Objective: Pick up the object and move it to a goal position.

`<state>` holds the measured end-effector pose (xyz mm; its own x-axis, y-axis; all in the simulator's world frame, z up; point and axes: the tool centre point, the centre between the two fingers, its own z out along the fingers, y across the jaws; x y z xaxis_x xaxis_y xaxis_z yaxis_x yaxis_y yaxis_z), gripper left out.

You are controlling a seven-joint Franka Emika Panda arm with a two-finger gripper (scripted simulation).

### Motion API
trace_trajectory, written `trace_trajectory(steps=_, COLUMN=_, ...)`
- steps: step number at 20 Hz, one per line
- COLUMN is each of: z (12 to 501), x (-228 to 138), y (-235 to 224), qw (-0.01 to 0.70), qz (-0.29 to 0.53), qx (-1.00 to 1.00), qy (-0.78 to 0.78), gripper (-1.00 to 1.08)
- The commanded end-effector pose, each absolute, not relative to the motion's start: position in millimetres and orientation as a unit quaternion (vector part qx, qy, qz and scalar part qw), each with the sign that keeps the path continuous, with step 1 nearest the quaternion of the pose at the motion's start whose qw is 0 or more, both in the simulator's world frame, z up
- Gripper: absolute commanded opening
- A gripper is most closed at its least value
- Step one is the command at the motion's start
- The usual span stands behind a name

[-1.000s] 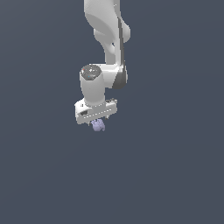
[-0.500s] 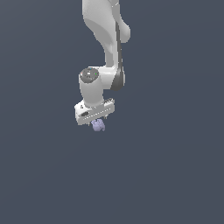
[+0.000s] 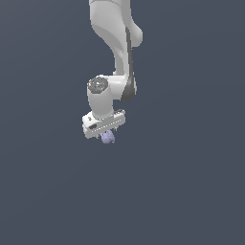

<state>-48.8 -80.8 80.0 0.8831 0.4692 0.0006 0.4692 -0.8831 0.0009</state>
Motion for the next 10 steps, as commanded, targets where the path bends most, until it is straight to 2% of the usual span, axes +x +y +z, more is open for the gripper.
trace_trajectory(steps=1, z=69, x=-50, y=-81, qw=0.0, qz=0.0, qx=0.97, qy=0.242, gripper=1.0)
trace_trajectory(steps=10, z=40, x=-49, y=-81, qw=0.0, qz=0.0, qx=0.97, qy=0.243, gripper=1.0)
